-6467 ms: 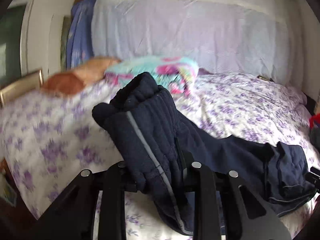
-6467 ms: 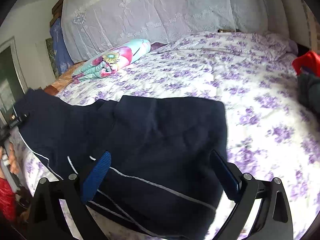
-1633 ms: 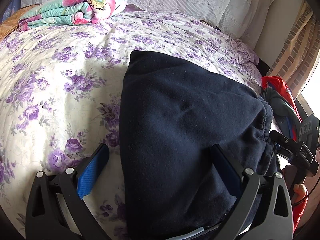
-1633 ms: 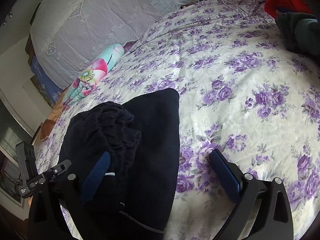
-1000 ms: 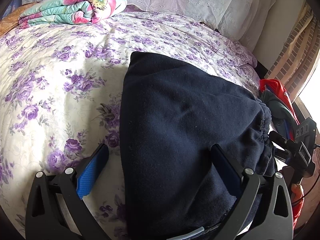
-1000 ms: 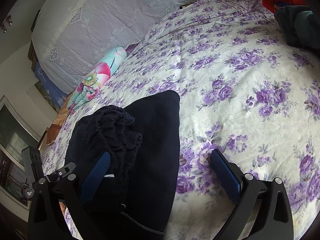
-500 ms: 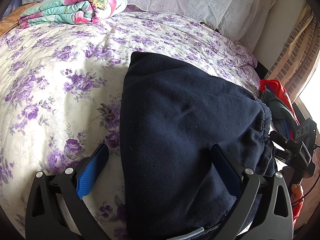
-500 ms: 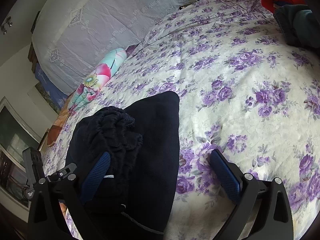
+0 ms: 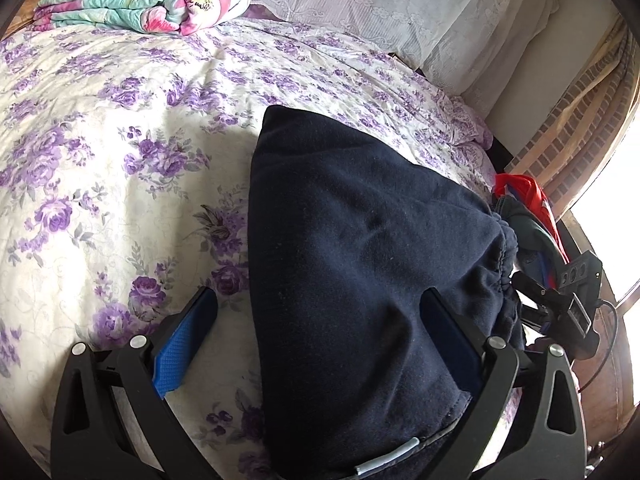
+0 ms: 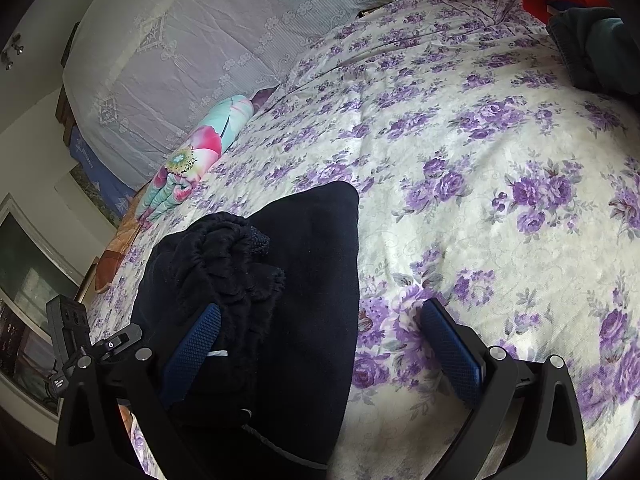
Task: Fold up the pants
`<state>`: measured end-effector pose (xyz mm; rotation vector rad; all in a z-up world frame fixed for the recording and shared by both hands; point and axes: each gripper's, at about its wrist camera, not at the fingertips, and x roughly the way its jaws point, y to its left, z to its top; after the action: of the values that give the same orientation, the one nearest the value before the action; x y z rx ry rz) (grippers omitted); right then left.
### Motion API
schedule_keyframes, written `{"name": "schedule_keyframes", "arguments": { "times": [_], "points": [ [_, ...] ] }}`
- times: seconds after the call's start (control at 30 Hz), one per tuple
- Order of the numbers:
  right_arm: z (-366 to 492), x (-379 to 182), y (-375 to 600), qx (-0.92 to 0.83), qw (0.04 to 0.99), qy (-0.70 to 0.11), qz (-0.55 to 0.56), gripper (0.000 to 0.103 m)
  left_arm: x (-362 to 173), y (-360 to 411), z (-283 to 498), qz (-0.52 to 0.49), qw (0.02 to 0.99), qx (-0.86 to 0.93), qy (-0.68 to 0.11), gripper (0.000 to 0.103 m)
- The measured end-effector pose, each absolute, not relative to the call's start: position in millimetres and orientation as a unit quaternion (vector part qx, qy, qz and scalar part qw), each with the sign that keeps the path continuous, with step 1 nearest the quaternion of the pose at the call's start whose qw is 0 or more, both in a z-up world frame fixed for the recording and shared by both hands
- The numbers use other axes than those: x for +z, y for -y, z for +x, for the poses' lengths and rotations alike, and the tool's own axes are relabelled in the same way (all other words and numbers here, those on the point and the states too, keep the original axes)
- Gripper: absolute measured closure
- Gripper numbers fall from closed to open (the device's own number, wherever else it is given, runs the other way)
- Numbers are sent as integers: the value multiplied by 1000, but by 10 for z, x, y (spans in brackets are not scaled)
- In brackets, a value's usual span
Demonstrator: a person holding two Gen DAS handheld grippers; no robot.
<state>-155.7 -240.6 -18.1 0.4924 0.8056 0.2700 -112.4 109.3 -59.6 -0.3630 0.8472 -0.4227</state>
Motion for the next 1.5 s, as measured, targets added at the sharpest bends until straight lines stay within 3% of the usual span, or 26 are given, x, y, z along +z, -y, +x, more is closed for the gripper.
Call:
{"name": "schedule_keyframes", "arguments": {
  "times": [0.2, 0.3, 0.67, 1.07, 1.3, 1.33, 1.37, 1.4, 1.5],
  "points": [
    [-1389, -138, 2225, 243, 829, -424, 271, 3, -589, -999, -1092, -139, 876, -193, -419, 5],
    [-1232, -154, 2035, 210, 840, -447, 224, 3, -585, -968, -1062, -130, 876, -194, -421, 5],
    [-1136, -194, 2019, 238, 855, -399, 231, 11, -584, -950, -1034, -125, 879, -183, -422, 4],
    [-1139, -228, 2184, 294, 822, -425, 241, 7, -582, -1141, -1039, -109, 843, -259, -459, 5],
    [-1082, -209, 2129, 331, 800, -448, 223, 3, -609, -1191, -851, -159, 813, -293, -478, 5],
    [-1063, -200, 2082, 327, 803, -449, 216, 3, -603, -1156, -820, -159, 813, -295, -476, 8],
    [-1051, -192, 2049, 323, 808, -446, 211, 3, -597, -1111, -792, -154, 816, -294, -472, 26],
    [-1040, -186, 2007, 319, 813, -441, 206, 6, -595, -1064, -773, -144, 822, -283, -473, 33],
    [-1016, -142, 1922, 303, 829, -431, 188, 32, -511, -1033, -753, -136, 833, -271, -463, 50]
  ]
}}
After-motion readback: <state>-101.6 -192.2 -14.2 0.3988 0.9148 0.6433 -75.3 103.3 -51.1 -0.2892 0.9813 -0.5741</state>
